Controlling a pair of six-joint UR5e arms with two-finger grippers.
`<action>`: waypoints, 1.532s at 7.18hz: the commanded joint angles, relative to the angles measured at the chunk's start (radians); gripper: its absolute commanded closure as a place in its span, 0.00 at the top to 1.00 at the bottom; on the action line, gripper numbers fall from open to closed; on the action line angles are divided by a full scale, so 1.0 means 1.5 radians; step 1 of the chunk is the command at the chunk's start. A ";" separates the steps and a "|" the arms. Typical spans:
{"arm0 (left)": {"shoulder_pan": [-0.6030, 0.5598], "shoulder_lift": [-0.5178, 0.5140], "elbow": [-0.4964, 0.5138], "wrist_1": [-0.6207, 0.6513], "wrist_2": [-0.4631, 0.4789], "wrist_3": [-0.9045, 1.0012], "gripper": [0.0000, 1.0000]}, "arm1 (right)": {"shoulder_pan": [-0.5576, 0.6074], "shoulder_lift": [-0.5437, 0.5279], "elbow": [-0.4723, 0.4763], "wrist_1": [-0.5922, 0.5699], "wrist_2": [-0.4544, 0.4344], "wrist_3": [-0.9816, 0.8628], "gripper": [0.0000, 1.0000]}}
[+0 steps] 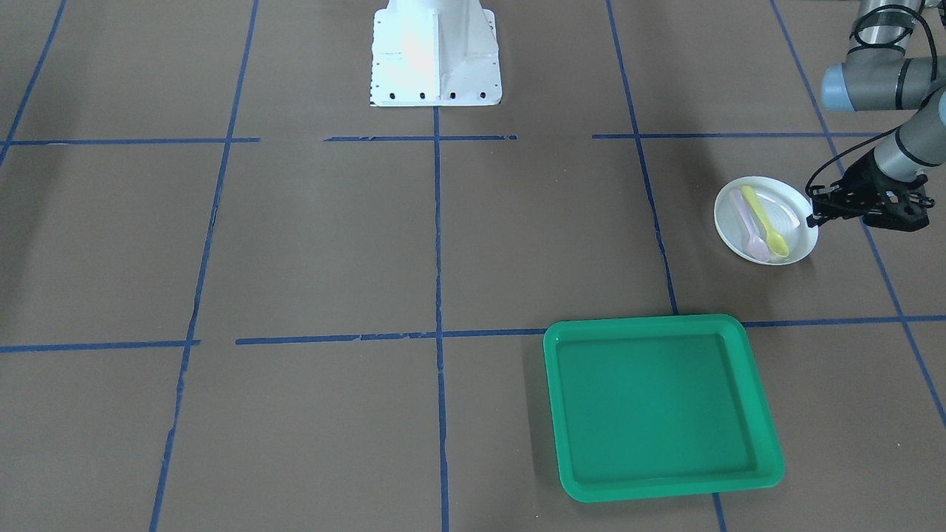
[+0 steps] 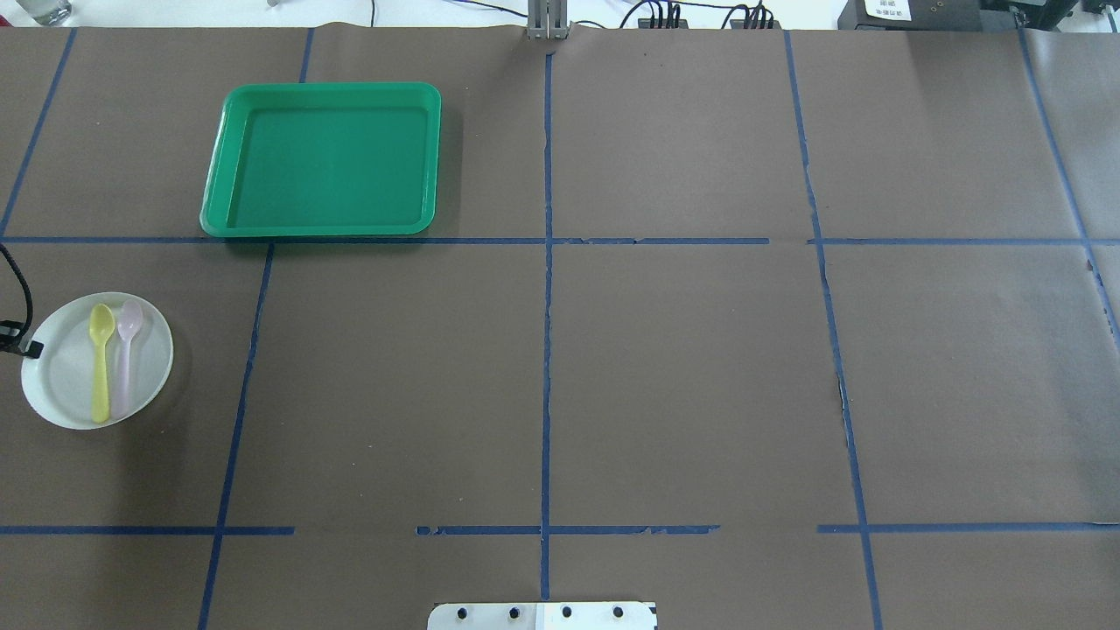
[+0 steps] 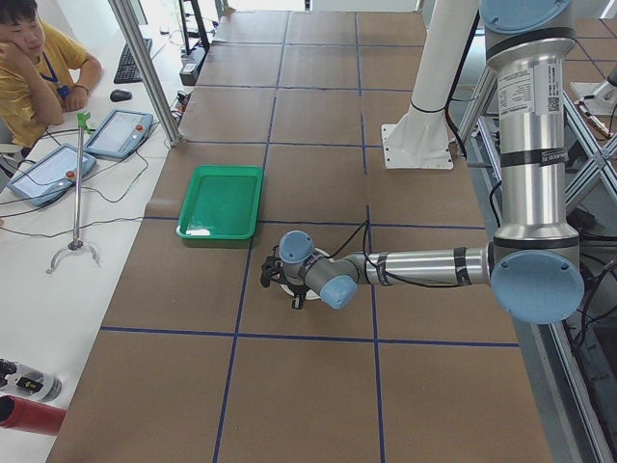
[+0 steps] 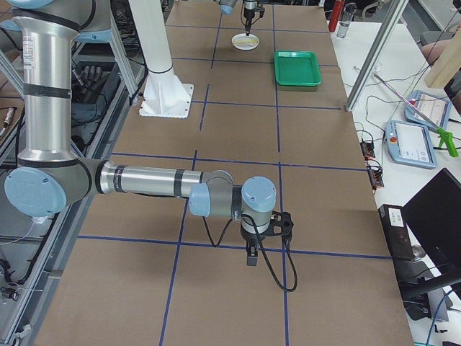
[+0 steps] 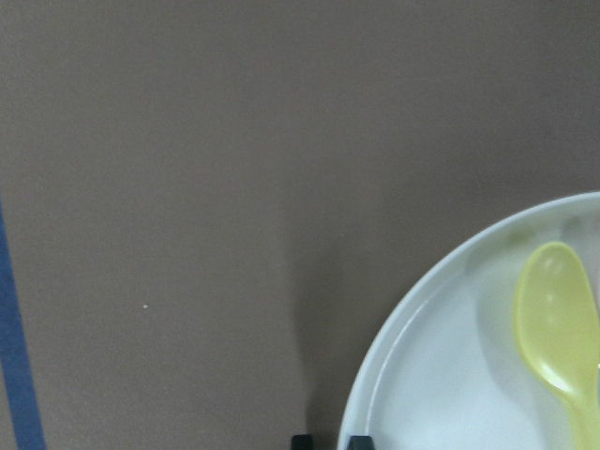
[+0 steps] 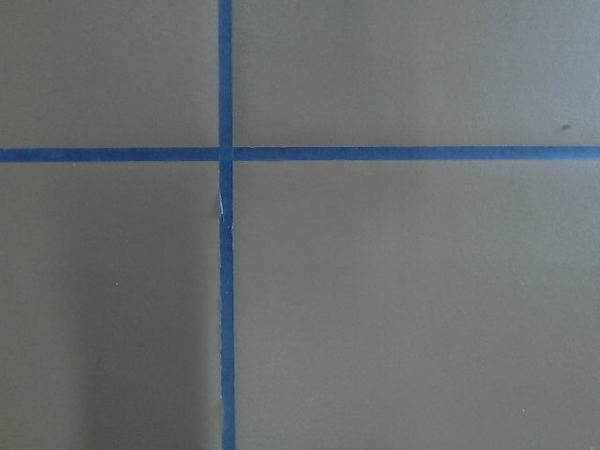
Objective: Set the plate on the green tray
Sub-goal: 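Lift the plate with the left gripper and carry it onto the green tray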
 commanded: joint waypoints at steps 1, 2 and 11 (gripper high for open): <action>0.000 -0.056 -0.039 0.001 -0.073 -0.168 0.00 | 0.000 0.000 0.000 0.000 0.000 0.000 1.00; 0.000 -0.101 -0.039 0.001 -0.092 -0.256 0.00 | 0.000 0.000 0.000 0.000 0.000 0.000 1.00; -0.005 -0.435 0.321 -0.059 0.022 -0.503 0.00 | 0.000 0.000 0.000 0.000 0.000 0.000 1.00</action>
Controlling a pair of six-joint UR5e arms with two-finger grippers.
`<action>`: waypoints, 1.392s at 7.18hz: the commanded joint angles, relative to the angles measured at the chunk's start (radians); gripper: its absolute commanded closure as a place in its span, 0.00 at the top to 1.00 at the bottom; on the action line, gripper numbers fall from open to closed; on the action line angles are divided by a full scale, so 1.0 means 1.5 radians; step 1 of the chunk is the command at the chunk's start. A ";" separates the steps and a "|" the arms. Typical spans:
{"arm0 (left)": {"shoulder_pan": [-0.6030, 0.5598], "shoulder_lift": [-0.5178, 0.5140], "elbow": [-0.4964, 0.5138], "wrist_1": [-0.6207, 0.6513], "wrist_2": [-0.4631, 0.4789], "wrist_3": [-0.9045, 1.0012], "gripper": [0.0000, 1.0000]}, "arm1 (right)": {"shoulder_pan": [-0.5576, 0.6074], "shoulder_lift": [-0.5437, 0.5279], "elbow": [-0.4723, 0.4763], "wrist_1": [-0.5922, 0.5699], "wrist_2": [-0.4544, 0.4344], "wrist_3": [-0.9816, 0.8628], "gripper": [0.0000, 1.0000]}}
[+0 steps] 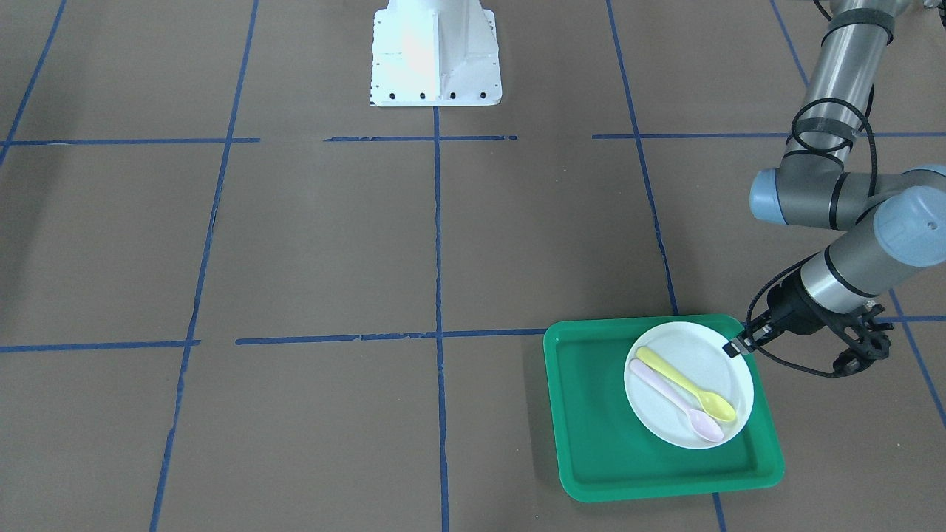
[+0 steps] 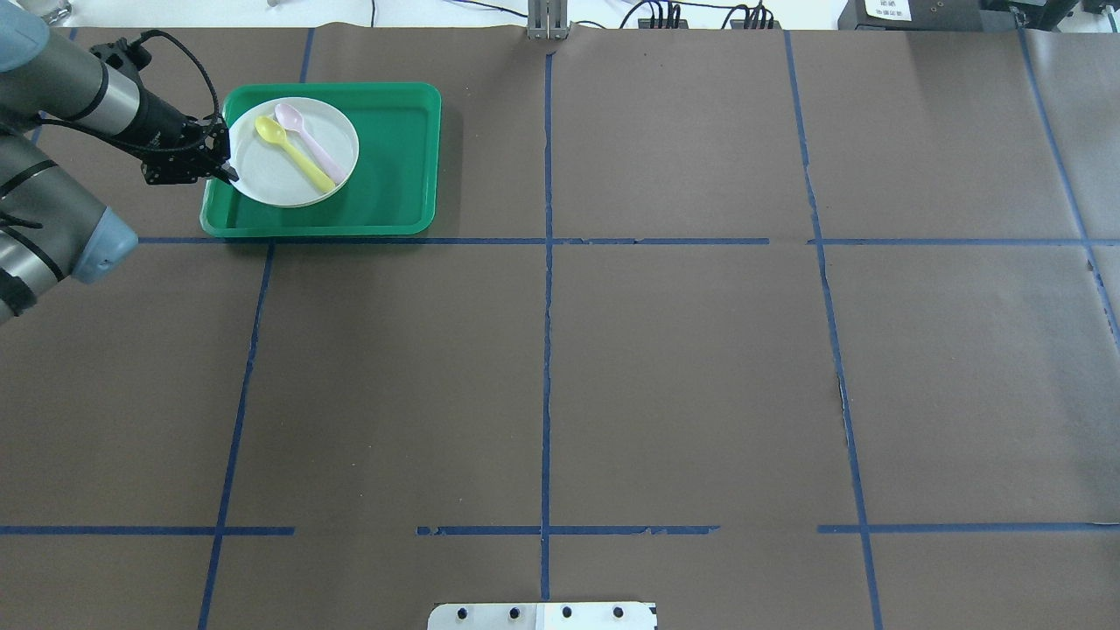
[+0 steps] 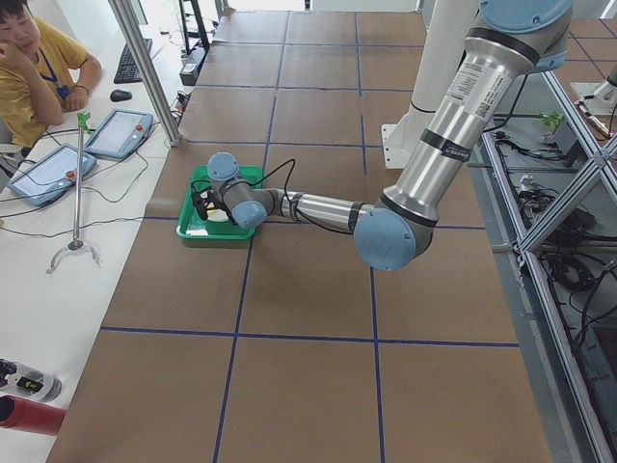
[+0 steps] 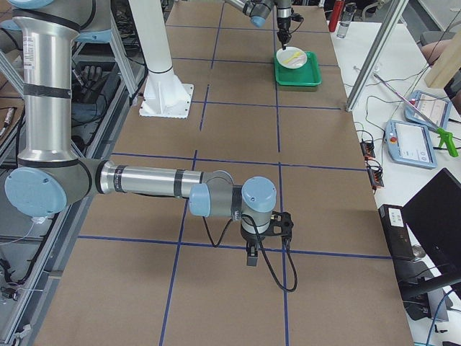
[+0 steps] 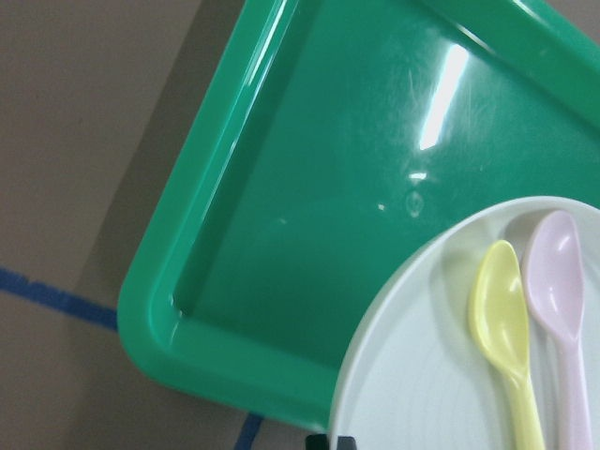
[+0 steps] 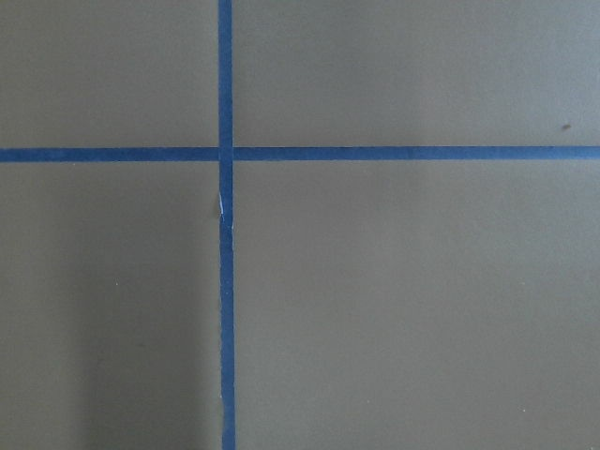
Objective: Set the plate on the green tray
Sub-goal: 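Lift the plate with the left gripper and carry it onto the green tray, then open the left gripper to release the plate on the tray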
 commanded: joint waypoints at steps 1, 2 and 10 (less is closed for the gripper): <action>-0.001 -0.046 0.066 -0.039 0.009 -0.004 0.00 | 0.000 0.000 0.000 0.000 0.000 0.000 1.00; 0.005 -0.047 0.074 -0.054 0.022 -0.004 0.00 | 0.000 0.000 0.000 0.000 0.000 -0.001 1.00; -0.010 0.046 -0.063 -0.076 0.029 0.009 1.00 | 0.000 0.000 0.000 0.000 0.000 0.000 1.00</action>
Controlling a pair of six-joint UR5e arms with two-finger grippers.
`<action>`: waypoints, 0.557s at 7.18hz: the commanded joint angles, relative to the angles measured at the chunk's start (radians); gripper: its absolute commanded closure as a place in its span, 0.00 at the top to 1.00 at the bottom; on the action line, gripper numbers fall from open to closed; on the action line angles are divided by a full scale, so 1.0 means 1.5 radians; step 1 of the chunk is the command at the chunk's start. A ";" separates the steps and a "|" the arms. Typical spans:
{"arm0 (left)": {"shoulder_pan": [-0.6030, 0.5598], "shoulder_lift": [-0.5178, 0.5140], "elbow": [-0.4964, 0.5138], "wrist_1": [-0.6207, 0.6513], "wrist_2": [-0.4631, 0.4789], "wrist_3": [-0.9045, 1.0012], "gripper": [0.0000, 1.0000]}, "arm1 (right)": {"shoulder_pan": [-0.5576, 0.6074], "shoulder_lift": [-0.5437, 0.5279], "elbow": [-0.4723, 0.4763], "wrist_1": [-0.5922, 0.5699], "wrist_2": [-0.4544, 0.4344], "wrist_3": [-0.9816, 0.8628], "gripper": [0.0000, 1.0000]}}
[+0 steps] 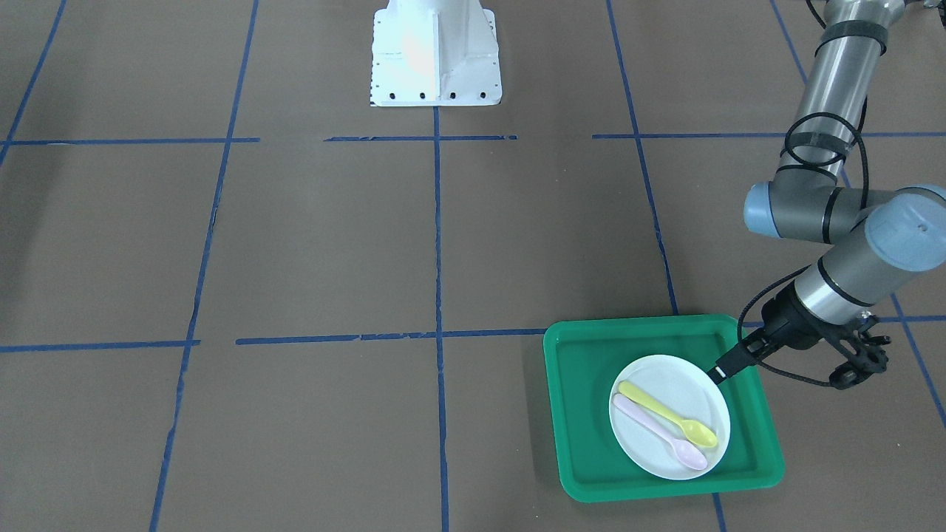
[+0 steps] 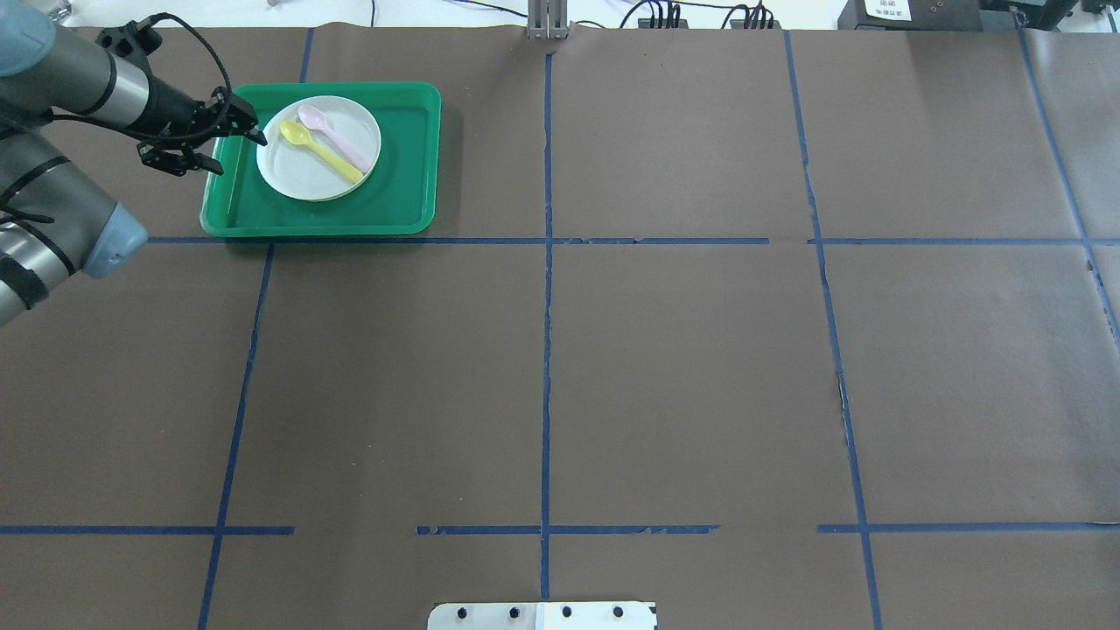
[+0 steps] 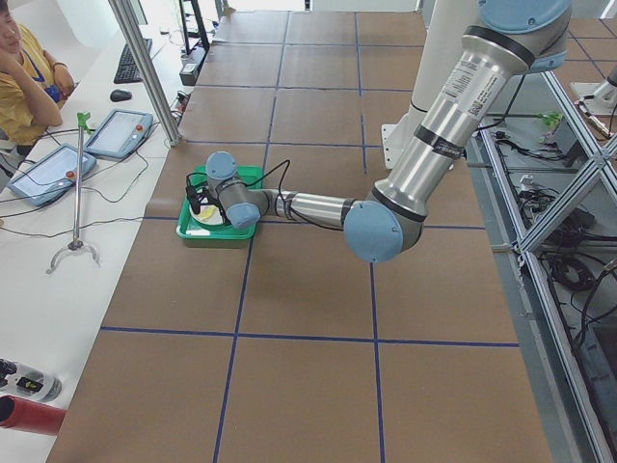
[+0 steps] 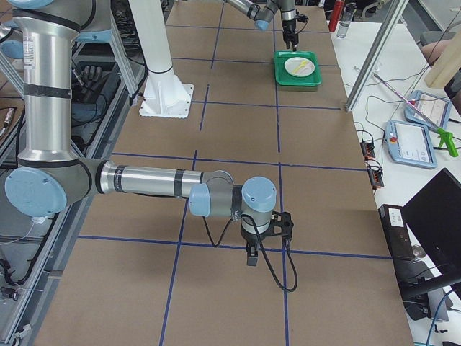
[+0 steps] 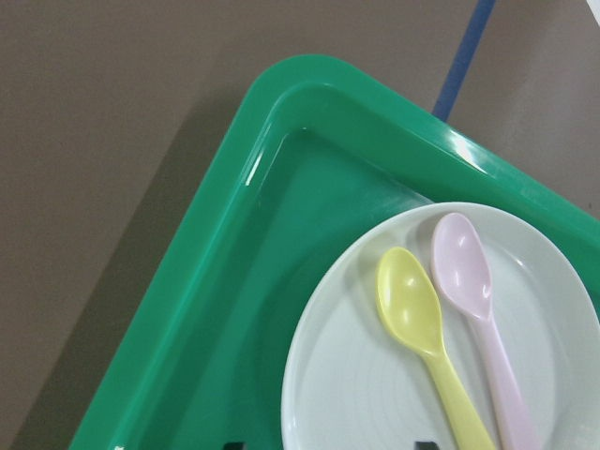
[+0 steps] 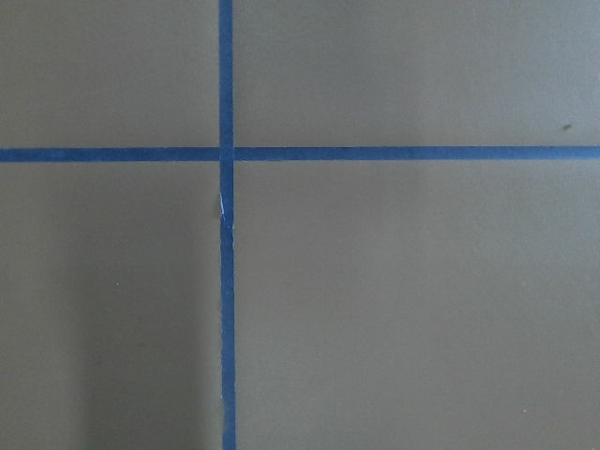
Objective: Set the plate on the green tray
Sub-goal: 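Open the left gripper to release the plate on the tray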
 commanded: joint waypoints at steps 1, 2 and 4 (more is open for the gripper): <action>-0.021 0.058 -0.070 0.005 -0.009 0.041 1.00 | 0.000 0.000 0.000 0.000 0.000 -0.001 1.00; -0.054 0.102 -0.081 0.006 -0.066 0.133 1.00 | 0.000 0.000 0.000 0.000 0.000 0.000 1.00; -0.154 0.222 -0.130 0.007 -0.131 0.350 1.00 | 0.000 0.000 0.000 0.000 0.000 0.000 1.00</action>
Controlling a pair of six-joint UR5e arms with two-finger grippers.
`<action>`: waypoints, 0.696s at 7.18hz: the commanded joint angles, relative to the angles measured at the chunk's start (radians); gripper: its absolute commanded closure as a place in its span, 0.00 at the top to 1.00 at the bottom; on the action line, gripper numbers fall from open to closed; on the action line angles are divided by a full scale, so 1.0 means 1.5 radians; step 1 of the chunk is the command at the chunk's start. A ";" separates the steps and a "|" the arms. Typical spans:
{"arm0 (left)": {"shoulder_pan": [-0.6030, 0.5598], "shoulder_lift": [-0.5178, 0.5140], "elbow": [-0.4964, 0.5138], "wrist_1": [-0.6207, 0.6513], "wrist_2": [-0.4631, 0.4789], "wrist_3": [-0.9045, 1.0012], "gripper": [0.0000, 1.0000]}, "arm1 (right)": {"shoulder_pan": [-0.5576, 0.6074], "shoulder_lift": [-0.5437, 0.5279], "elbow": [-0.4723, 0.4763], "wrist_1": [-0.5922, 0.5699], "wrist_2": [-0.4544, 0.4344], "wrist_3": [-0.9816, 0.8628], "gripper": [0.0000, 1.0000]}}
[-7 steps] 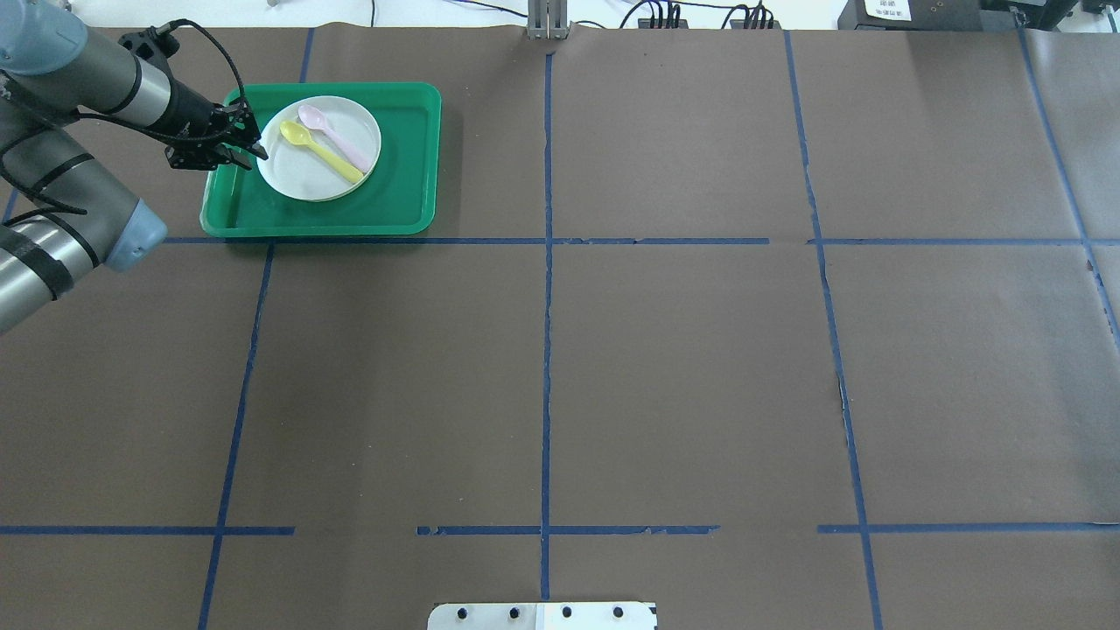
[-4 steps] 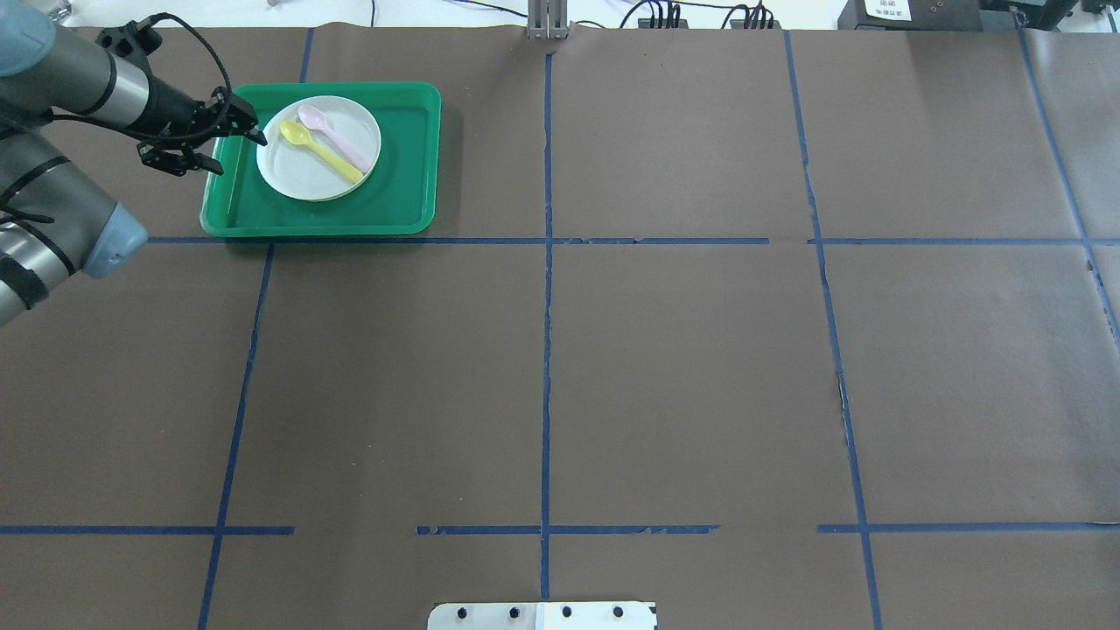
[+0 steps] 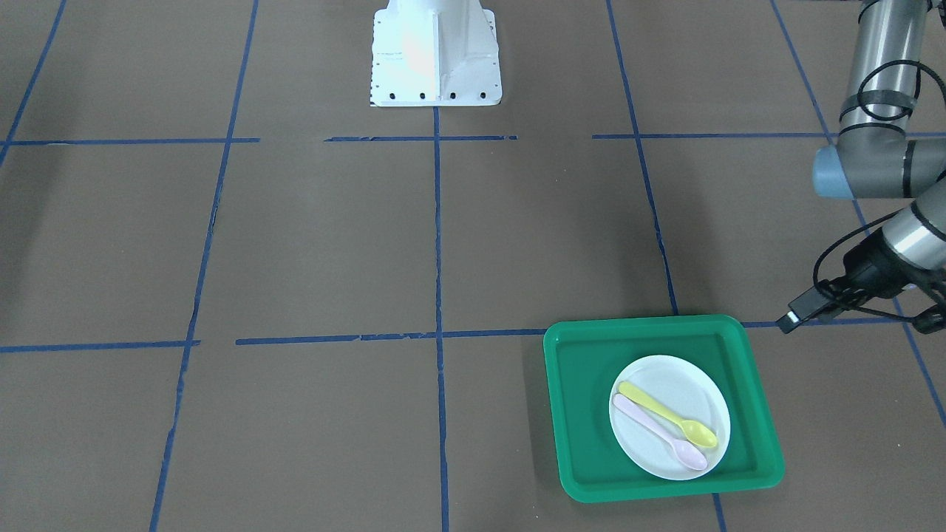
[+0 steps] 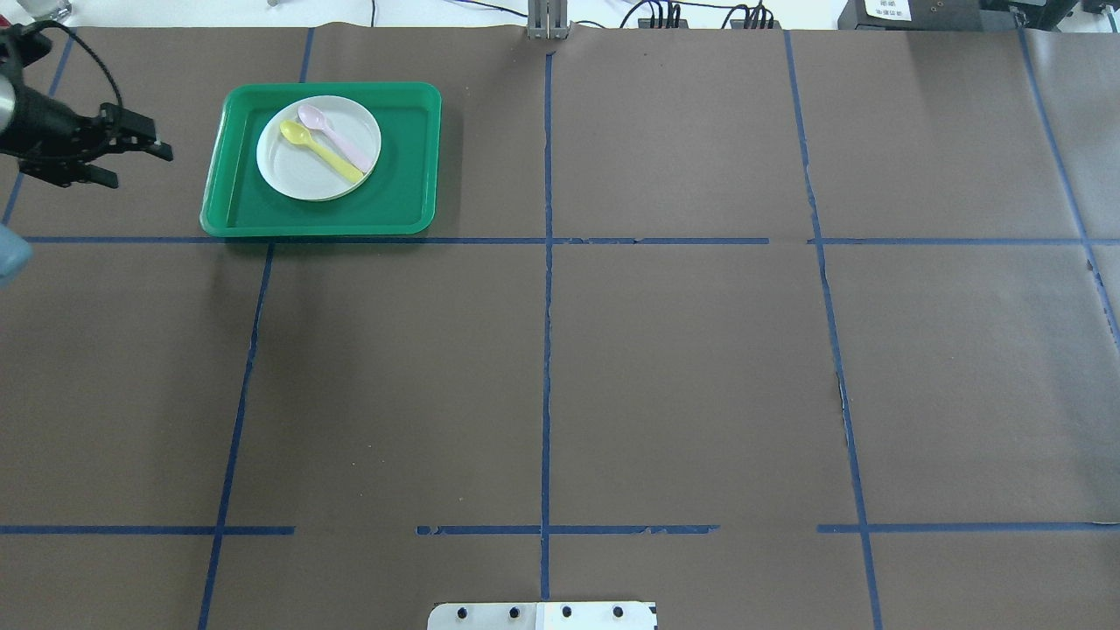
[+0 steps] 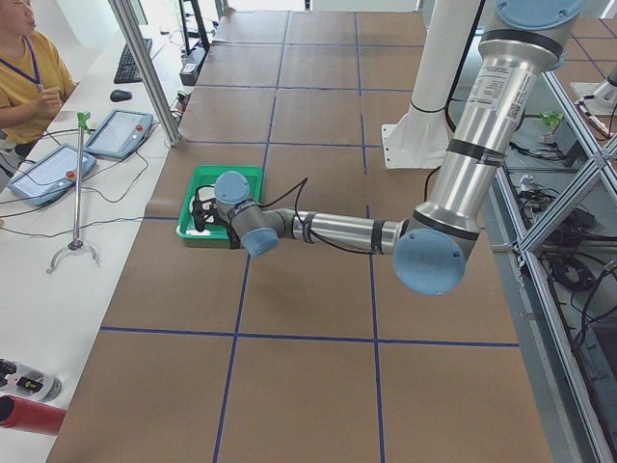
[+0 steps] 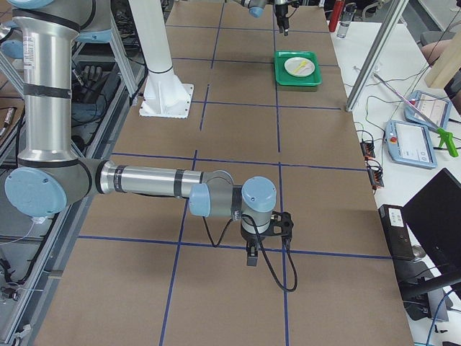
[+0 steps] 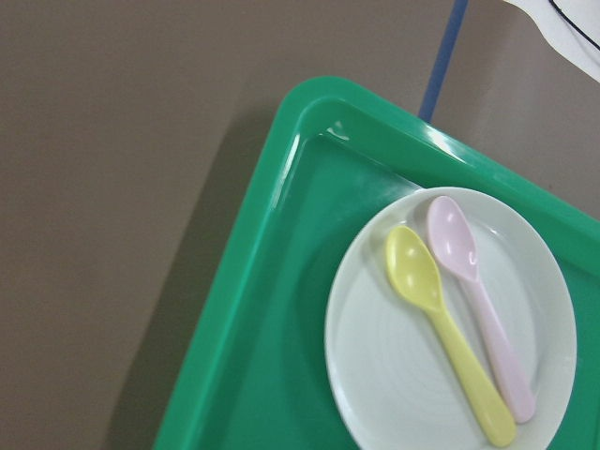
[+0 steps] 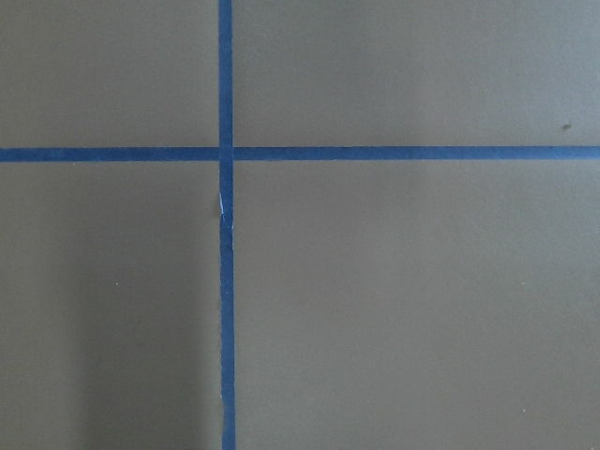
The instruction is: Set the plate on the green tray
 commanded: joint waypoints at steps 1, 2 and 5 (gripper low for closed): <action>-0.098 0.092 -0.031 0.009 -0.066 0.203 1.00 | 0.000 0.000 0.000 0.000 0.000 -0.001 1.00; -0.132 0.098 -0.033 0.061 -0.078 0.298 1.00 | 0.000 0.000 0.000 0.000 0.000 0.000 1.00; -0.284 0.096 -0.085 0.374 -0.074 0.665 1.00 | 0.000 0.000 0.000 0.000 0.000 0.000 1.00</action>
